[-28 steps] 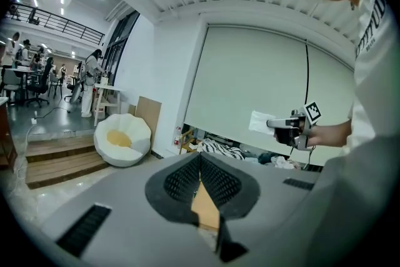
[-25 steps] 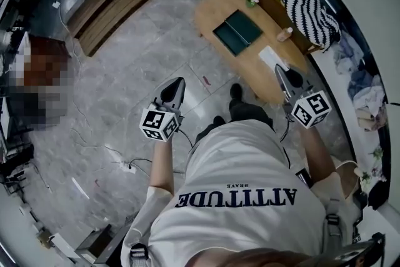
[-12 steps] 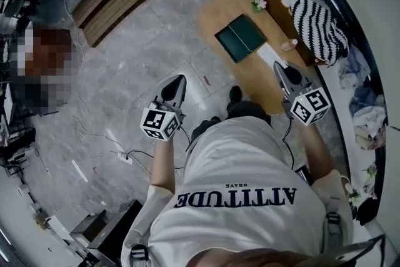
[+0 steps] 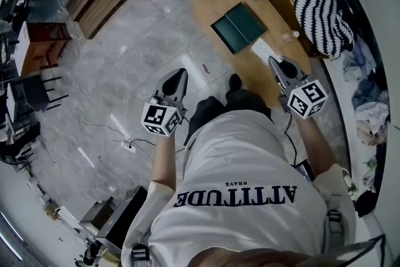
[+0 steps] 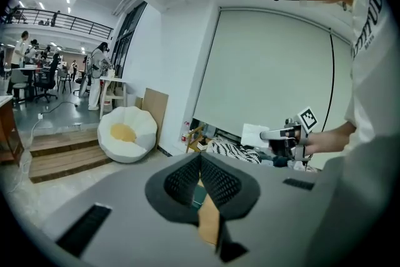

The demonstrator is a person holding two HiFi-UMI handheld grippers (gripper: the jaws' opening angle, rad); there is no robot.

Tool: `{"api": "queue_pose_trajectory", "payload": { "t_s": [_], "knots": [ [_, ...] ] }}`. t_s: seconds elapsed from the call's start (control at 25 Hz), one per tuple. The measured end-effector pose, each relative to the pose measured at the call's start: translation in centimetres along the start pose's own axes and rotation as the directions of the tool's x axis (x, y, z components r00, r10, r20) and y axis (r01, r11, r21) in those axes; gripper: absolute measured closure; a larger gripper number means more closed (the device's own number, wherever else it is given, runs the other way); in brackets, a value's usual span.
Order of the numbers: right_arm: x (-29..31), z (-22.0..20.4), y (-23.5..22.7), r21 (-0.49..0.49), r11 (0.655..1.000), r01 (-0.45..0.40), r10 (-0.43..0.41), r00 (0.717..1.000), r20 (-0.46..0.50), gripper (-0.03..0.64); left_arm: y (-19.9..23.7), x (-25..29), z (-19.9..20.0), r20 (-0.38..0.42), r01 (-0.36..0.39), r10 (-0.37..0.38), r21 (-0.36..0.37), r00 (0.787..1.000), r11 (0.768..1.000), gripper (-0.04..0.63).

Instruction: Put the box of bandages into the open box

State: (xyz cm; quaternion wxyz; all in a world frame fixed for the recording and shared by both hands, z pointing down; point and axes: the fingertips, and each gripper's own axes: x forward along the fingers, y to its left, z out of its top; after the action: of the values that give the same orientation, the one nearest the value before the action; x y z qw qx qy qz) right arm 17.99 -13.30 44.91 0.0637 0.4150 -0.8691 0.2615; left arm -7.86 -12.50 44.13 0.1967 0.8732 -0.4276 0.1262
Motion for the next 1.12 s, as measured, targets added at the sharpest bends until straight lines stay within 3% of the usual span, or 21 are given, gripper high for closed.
{"api": "queue_pose_trajectory", "payload": {
  "t_s": [0.48,1.12],
  "knots": [
    [3.4,-1.3,-2.3,0.081,0.996,0.031,-0.027,0.999,-0.045,0.588,3.1,3.9,0.5,-0.053,0.031,-0.031,0.008,0.998,0.999,0.574],
    [11.1,-2.4,-2.2,0.195,0.969,0.152,-0.137,0.987,-0.088,0.588,12.0,10.8,1.0,-0.142,0.222,-0.213,0.052,0.967,0.974,0.574]
  ]
}}
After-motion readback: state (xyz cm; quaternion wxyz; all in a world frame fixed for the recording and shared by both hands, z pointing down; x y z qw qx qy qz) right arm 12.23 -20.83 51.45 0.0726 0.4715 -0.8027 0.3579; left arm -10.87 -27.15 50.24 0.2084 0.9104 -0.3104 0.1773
